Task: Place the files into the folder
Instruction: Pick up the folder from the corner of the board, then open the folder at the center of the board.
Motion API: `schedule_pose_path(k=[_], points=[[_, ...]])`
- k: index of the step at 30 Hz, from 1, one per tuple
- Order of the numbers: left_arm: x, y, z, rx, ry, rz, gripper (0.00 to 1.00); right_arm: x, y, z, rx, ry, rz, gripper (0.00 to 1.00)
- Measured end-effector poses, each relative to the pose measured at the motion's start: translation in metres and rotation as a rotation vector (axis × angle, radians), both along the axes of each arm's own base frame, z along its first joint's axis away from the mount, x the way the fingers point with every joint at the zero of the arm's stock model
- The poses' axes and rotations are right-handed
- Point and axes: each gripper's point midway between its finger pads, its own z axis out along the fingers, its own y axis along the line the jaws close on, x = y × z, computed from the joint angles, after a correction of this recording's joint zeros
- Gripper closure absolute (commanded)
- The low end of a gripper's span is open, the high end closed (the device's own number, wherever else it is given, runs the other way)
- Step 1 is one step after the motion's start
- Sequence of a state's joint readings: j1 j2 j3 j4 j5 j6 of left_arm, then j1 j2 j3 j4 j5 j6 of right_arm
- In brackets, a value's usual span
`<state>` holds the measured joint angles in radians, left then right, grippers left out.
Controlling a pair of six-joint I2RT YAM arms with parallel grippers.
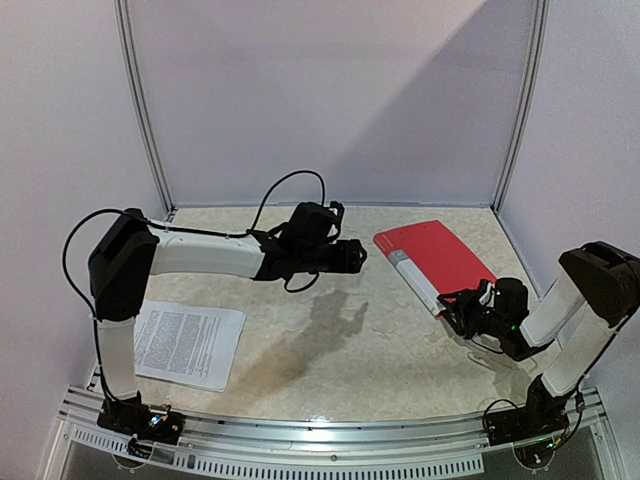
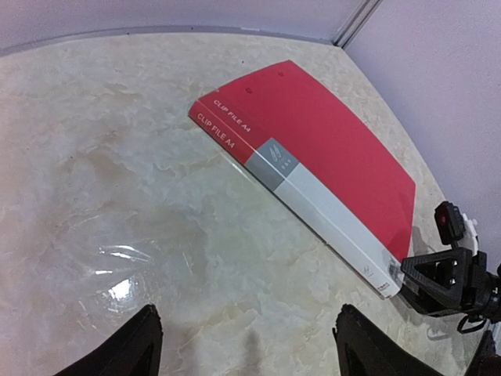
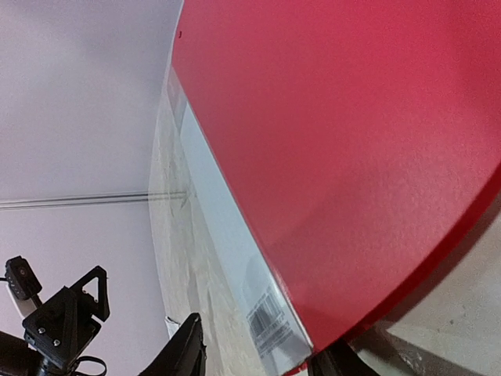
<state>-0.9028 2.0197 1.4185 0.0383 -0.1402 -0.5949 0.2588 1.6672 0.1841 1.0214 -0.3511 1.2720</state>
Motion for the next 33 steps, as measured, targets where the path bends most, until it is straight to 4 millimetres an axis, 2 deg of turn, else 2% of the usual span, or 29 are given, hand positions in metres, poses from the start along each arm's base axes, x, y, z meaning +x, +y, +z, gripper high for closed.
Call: schedule_pose_path(k=[2, 5, 7, 11, 14, 16, 20, 23, 29, 33], points=[[-0.001, 0.002, 0.003, 0.001, -0.005, 0.000, 0.23, 0.007, 0.001, 0.002, -0.002, -0.015, -0.002, 0.64], [-0.002, 0.004, 0.006, 0.003, -0.012, -0.001, 0.23, 0.018, 0.003, 0.003, -0.016, -0.038, 0.000, 0.90], [-0.003, 0.006, 0.008, 0.006, -0.019, -0.002, 0.23, 0.026, 0.003, 0.005, -0.033, -0.059, -0.003, 1.00], [-0.003, 0.008, 0.011, 0.018, -0.034, -0.003, 0.22, 0.037, 0.007, 0.007, -0.086, -0.095, 0.015, 1.00], [-0.002, 0.011, 0.014, 0.035, -0.051, 0.000, 0.21, 0.037, 0.018, 0.006, -0.215, -0.122, 0.055, 1.00], [-0.002, 0.016, 0.017, 0.053, -0.060, 0.005, 0.21, 0.034, 0.037, 0.015, -0.341, -0.173, 0.111, 1.00], [-0.006, 0.035, 0.028, 0.077, -0.070, 0.027, 0.19, 0.020, 0.091, 0.054, -0.614, -0.371, 0.246, 1.00], [-0.007, 0.050, 0.046, 0.054, -0.069, 0.034, 0.18, 0.000, 0.118, 0.063, -0.804, -0.467, 0.328, 0.98], [-0.003, 0.086, 0.110, -0.063, -0.112, 0.092, 0.13, -0.036, 0.130, 0.054, -1.192, -0.577, 0.418, 0.97], [-0.014, 0.104, 0.132, -0.181, -0.076, 0.109, 0.13, -0.057, 0.153, 0.047, -1.450, -0.692, 0.499, 0.90]])
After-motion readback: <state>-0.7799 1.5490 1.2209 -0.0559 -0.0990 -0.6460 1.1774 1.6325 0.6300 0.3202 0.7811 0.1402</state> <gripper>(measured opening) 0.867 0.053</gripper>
